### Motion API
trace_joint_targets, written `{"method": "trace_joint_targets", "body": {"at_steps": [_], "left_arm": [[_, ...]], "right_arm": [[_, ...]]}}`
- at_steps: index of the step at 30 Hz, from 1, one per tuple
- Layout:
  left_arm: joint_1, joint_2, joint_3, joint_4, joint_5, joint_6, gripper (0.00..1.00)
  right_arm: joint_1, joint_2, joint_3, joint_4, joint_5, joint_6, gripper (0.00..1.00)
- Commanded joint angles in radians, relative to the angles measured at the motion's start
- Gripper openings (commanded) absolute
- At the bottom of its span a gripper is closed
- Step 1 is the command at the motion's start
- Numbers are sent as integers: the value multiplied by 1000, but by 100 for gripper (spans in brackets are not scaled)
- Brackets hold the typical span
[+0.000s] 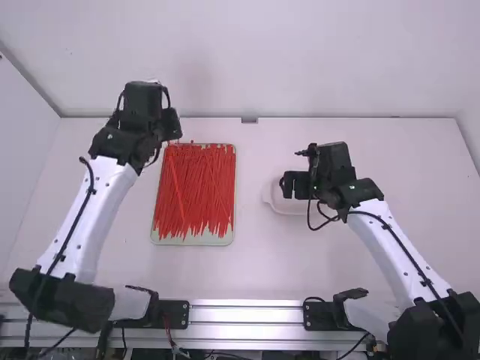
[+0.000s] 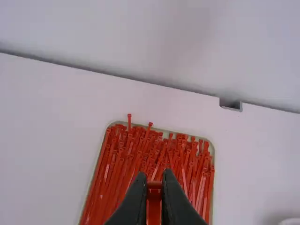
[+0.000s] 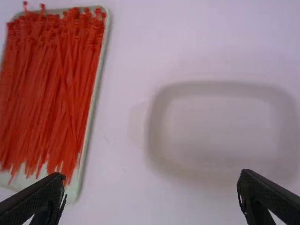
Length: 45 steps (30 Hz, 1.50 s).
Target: Fasten the cable tie
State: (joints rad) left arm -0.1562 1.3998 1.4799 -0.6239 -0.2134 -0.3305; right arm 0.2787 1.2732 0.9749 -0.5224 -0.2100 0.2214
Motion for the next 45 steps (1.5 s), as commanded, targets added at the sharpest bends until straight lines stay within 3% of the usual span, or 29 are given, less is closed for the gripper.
{"method": "trace_joint_targets", "body": {"at_steps": [1,9,15,31,37,45], "left_arm": [[5,-101,-117,56,24,-40,2],[5,-267,-425,358,265,58,2],[5,-276,-532,485,358,29,2],[-48,-179,-577,856,612,-163,2],[-114,-145,-574,971,614,-203,2],[-174,-144,-565,991,537,-207,2]], "right_arm": [[2,-13,-5,17,-95,-20,98],[3,-13,-5,104,-270,-20,98],[3,-13,-5,181,-396,-19,98],[15,-13,-6,506,-602,124,98],[76,-13,-5,553,-511,163,98],[143,-11,-6,586,-456,170,99]]}}
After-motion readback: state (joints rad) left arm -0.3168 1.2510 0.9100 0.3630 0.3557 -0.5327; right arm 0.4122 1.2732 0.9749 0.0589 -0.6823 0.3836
